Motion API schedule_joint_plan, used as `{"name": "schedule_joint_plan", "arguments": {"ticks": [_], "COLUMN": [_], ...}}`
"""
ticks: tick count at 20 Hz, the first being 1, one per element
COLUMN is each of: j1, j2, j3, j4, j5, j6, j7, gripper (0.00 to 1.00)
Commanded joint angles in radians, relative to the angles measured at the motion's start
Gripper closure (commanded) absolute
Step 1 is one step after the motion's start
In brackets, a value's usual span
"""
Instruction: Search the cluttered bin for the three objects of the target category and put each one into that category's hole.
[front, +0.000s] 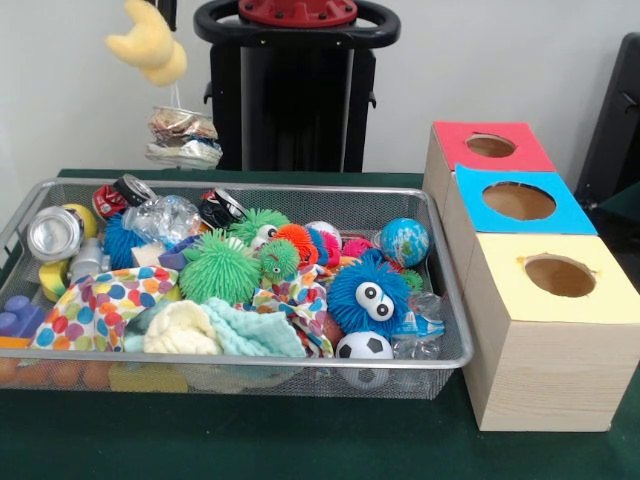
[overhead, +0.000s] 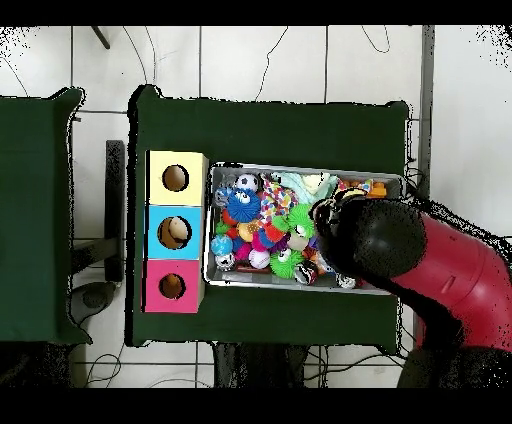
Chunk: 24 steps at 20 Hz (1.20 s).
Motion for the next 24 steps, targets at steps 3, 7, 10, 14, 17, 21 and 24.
{"name": "schedule_joint_plan", "arguments": {"ticks": [3, 7, 10, 14, 17, 21, 24], "j1": [0.029, 0.049, 0.063, 0.067, 0.069, 0.071, 0.072], "j2": [0.026, 0.021, 0.017, 0.029, 0.043, 0.053, 0.063], "j3": [0.048, 0.034, 0.025, 0.024, 0.021, 0.018, 0.019], "j4": [-0.015, -0.032, -0.057, -0.071, -0.081, -0.088, -0.103], "j5": [0.025, 0.02, 0.018, 0.023, 0.025, 0.027, 0.027], "j6": [0.045, 0.072, 0.114, 0.115, 0.109, 0.106, 0.111], "j7": [0.213, 0.23, 0.238, 0.238, 0.242, 0.247, 0.25], "gripper": [1.0, 1.0, 1.0, 1.0, 1.0, 1.0, 1.0]}}
